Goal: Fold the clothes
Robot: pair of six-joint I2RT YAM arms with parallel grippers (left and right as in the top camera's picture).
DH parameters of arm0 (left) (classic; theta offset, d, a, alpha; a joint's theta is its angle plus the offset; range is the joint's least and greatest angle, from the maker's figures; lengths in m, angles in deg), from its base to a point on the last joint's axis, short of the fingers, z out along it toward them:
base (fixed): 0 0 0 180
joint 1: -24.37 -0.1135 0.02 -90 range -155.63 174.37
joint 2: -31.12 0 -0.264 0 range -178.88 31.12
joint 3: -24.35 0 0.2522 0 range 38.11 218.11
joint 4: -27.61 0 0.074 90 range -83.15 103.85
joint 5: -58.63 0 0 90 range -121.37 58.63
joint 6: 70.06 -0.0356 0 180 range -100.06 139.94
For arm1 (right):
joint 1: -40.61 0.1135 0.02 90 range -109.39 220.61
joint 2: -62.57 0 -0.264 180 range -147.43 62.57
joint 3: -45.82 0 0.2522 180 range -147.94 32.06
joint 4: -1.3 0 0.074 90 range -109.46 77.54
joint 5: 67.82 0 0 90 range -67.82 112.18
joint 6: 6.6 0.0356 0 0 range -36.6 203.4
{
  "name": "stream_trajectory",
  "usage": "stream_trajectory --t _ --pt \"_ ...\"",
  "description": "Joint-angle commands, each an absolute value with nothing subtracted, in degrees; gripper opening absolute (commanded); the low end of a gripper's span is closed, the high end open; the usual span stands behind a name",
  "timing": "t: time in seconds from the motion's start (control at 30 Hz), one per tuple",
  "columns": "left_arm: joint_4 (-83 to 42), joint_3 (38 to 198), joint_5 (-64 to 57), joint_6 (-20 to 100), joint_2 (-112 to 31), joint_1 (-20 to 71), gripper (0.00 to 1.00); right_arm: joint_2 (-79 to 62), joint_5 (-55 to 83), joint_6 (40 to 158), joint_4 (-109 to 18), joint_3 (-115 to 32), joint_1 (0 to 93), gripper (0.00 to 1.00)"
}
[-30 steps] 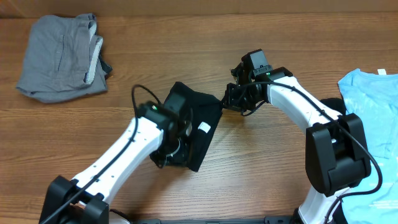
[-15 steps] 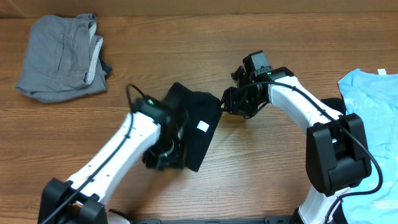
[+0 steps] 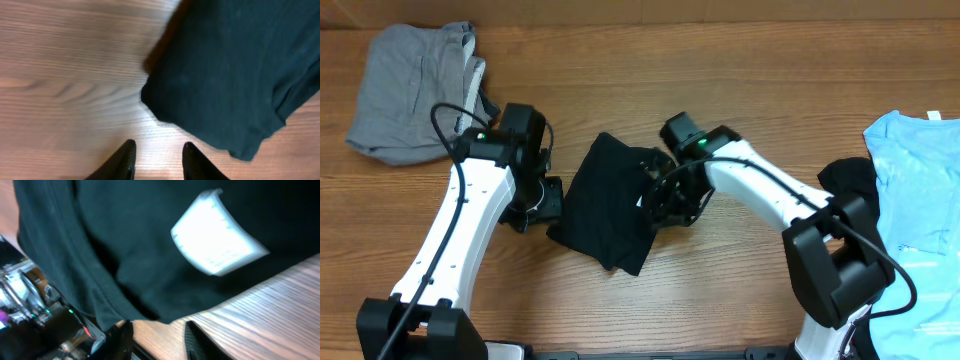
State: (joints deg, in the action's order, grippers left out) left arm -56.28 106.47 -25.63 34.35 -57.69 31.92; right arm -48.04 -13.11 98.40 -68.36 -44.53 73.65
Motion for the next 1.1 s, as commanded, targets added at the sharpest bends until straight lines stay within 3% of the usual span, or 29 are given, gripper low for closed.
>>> stream_trajectory --t 0.0,0.17,0.27,0.37,0.57,0.77,0.9,1.0,1.07 --pt "-51.3 98.9 -15.5 30.2 -57.3 31.0 0.33 -46.1 -11.7 101.5 -66.4 -44.8 76.8 0.28" --pt "-42.8 88.2 -12.9 30.2 -57.4 31.0 0.33 -46.2 -10.3 102.0 -61.5 -43.2 81.1 0.28" --pt "-40.7 84.0 -17.0 30.2 -57.4 31.0 0.25 -47.0 -8.0 106.5 -58.5 -39.0 82.0 0.27" --pt "-39.2 82.4 -18.5 30.2 -57.4 31.0 0.22 -48.4 -8.3 113.7 -54.4 -33.7 81.6 0.19" --pt "-40.9 83.9 -19.3 30.2 -57.3 31.0 0.13 -48.5 -8.6 121.0 -55.6 -31.3 76.4 0.18" --pt "-49.0 90.6 -16.5 29.6 -56.7 30.3 0.14 -46.6 -9.5 114.8 -58.2 -31.4 72.6 0.22" --pt "-51.9 96.9 -14.8 28.5 -55.6 30.3 0.27 -41.3 -8.7 108.7 -58.7 -31.4 71.7 0.26" --pt "-50.6 100.4 -14.8 28.5 -55.4 30.3 0.55 -37.3 -8.3 107.3 -58.8 -31.4 71.2 0.3" --pt "-48.9 101.0 -15.0 28.5 -55.4 30.3 0.66 -34.7 -8.3 107.1 -58.7 -31.4 70.8 0.32"
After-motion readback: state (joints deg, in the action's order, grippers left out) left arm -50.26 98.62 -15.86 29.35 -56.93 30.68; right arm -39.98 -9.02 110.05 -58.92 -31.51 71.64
